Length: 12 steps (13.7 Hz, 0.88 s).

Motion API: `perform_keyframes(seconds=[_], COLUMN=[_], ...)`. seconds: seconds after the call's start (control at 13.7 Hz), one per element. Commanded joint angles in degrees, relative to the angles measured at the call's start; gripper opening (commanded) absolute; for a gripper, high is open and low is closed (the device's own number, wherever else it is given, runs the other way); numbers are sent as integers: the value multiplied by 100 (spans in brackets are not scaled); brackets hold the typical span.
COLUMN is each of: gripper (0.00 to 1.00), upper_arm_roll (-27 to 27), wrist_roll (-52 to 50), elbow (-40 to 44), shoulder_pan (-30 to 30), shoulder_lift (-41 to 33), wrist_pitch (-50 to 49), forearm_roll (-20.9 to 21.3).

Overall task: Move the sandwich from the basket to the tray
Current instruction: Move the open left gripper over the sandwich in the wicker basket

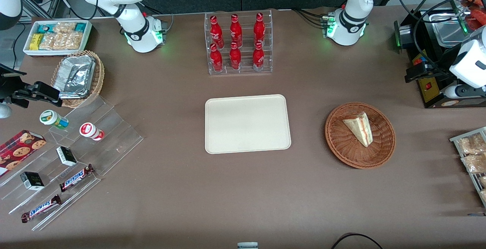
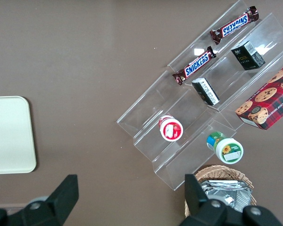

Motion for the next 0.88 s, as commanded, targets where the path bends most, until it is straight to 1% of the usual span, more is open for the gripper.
perform_keyframes(seconds=[0.0, 0.15, 0.22, 0.44, 0.59, 0.66, 0.8], gripper=[100, 100, 100, 100, 100, 100, 100], upper_arm_roll=[10, -7, -7, -7, -25, -34, -130], wrist_roll=[130, 113, 34, 34, -1, -193, -991], elbow=[90, -32, -233, -945, -1428, -1683, -2149], shoulder_pan=[7, -2, -11, -2, -11, -20, -29], shoulder_lift=[18, 53, 44, 9, 0, -35, -44], wrist_pitch=[54, 205, 362, 1073, 1748, 2117, 2865], forearm_roll=[119, 165, 173, 182, 191, 191, 191])
